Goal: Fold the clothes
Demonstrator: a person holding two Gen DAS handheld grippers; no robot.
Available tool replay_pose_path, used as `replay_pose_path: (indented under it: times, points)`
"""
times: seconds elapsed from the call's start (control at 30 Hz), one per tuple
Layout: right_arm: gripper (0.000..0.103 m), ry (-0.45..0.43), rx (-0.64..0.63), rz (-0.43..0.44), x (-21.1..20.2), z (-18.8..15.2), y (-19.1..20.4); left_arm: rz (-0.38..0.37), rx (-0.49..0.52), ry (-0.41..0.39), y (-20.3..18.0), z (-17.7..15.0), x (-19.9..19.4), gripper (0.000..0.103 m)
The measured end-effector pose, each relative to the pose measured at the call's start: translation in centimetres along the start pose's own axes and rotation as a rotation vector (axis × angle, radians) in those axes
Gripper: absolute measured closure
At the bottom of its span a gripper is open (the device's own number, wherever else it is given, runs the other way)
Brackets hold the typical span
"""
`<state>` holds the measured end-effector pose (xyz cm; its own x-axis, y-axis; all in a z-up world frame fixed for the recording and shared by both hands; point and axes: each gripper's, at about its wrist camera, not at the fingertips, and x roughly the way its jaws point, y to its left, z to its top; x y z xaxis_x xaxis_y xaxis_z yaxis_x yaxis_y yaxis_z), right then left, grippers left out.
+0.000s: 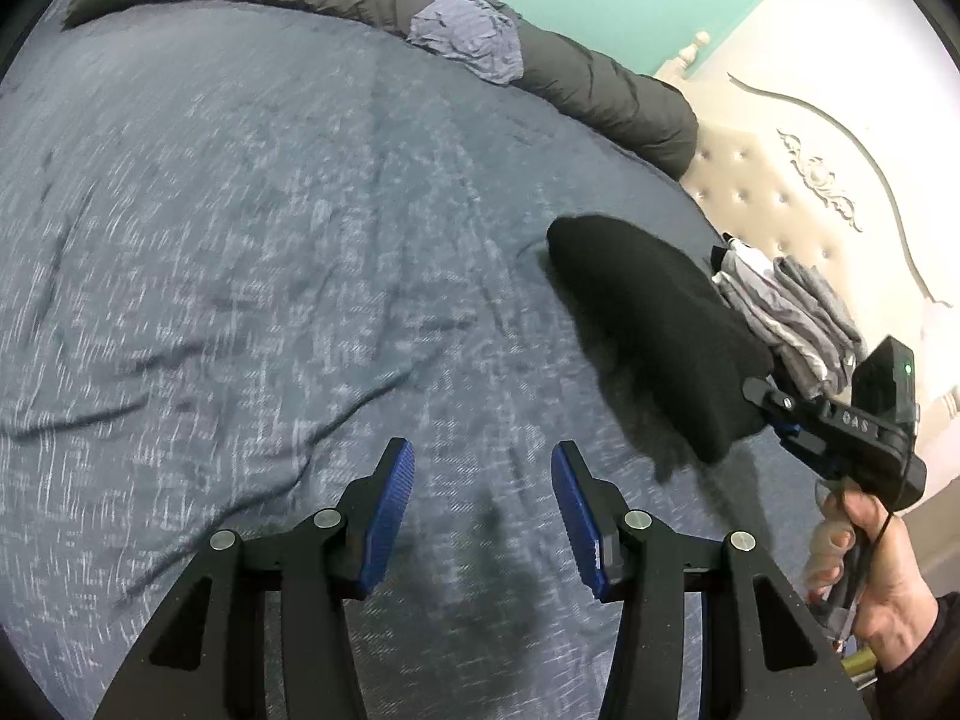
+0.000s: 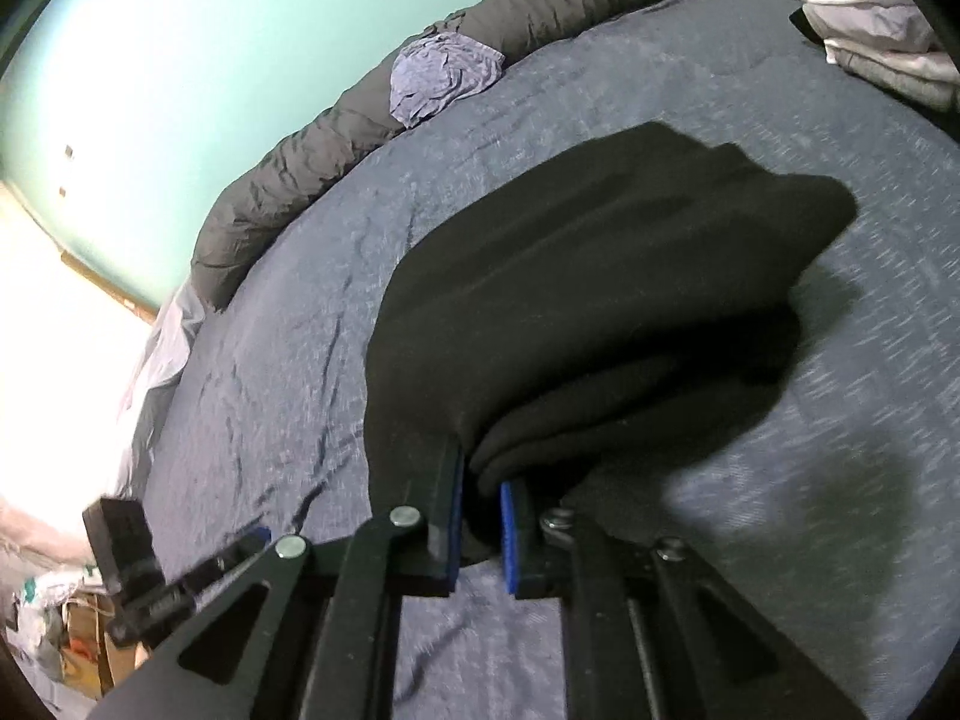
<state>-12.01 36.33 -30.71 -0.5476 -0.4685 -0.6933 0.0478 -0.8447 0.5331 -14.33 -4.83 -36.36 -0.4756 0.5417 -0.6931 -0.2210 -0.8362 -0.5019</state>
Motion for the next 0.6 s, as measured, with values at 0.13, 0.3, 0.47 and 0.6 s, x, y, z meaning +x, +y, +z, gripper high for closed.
replay_pose_path:
  times: [0.13, 0.3, 0.47, 0.6]
  points:
    - [0.095, 0.028, -0.034, -0.019, -2.2, -0.3, -1.6, 0.003, 0.039, 0.02, -1.5, 1.5, 0.6, 0.051]
    - [0.096, 0.057, -0.077, -0.048, -4.6, -0.8, -3.8, -0.007, 0.07, 0.054, -3.5, 2.7, 1.7, 0.049]
    - [0.097, 0.096, -0.113, -0.062, -5.9, -1.6, -5.9, -0.031, 0.08, 0.092, -5.4, 3.1, 3.3, 0.048]
    - [0.097, 0.116, -0.134, -0.068, -6.4, -2.0, -7.1, -0.04, 0.107, 0.125, -7.1, 3.6, 5.2, 0.046]
